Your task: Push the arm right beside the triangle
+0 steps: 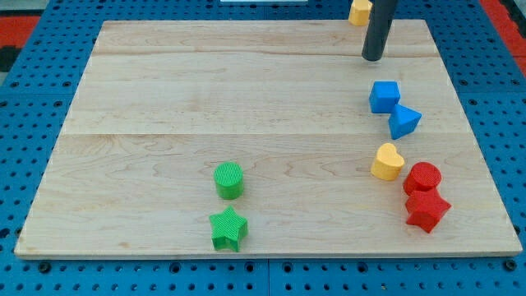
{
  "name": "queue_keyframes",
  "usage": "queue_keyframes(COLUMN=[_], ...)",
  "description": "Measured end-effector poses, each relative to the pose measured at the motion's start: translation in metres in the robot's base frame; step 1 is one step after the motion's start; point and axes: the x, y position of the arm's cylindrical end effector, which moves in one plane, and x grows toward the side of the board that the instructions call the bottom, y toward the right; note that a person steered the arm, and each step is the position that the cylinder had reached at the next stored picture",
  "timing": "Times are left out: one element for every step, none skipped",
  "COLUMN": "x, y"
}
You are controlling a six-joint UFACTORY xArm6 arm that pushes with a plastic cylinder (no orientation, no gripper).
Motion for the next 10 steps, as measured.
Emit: queue_keyframes(x=[0.003, 0.003, 0.003, 0.003, 0.003, 0.003, 0.005, 0.008, 0.011, 0.011], y=[-0.006, -0.013, -0.022, -0.029, -0.037, -0.044, -0.057, -0.072, -0.085, -0.096])
